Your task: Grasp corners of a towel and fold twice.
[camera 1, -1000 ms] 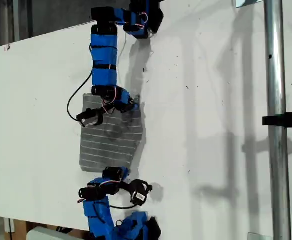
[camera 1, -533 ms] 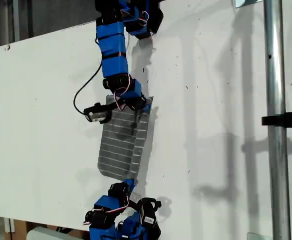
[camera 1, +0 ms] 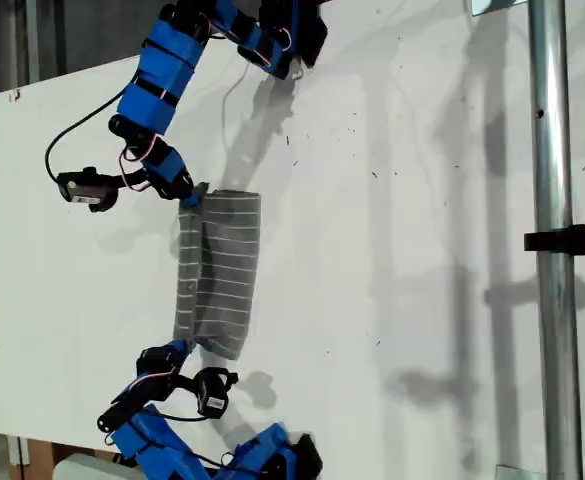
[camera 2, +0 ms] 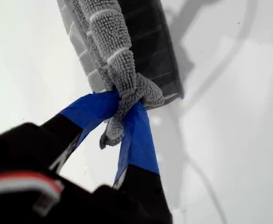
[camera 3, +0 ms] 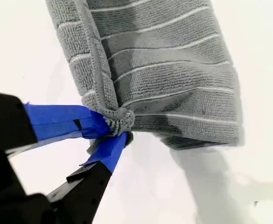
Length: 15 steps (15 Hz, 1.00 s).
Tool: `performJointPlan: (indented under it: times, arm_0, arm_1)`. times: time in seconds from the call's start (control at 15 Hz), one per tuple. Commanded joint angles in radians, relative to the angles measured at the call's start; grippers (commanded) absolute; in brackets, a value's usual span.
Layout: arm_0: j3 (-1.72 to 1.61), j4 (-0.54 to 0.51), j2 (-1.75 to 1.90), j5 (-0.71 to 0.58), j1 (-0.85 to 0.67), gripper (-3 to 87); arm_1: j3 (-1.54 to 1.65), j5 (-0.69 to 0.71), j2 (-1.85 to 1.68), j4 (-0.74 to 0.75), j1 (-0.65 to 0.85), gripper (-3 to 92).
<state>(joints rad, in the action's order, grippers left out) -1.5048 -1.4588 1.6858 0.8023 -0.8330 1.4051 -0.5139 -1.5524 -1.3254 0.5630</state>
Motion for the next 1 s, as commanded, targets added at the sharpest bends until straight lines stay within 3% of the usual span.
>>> performJointPlan:
  times: [0.0, 0.53, 0.67, 0.8, 0.87, 0.93]
  arm_0:
    - [0.175, -0.052, -0.040, -0.023, -0.071, -2.9]
    - [-0.272, 0.133, -0.127, 0.161, -0.037, -2.0]
    - [-0.256, 0.156, -0.207, 0.158, -0.023, 0.8]
    - [-0.213, 0.132, -0.259, 0.155, 0.009, 9.4]
    - [-0.183, 0.089, -0.253, 0.153, 0.032, 14.2]
    - [-0.132, 0.005, -0.221, 0.161, 0.057, 20.2]
  arm_1:
    - [-0.095, 0.049, -0.021, -0.002, 0.031, -0.3]
    - [0.160, -0.100, 0.224, 0.158, -0.147, -0.3]
    - [0.160, -0.107, 0.308, 0.193, -0.137, -0.3]
    - [0.158, -0.115, 0.334, 0.190, -0.123, -0.3]
    - [0.144, -0.141, 0.318, 0.150, -0.118, 7.3]
    - [0.086, -0.147, 0.291, 0.055, -0.120, 23.7]
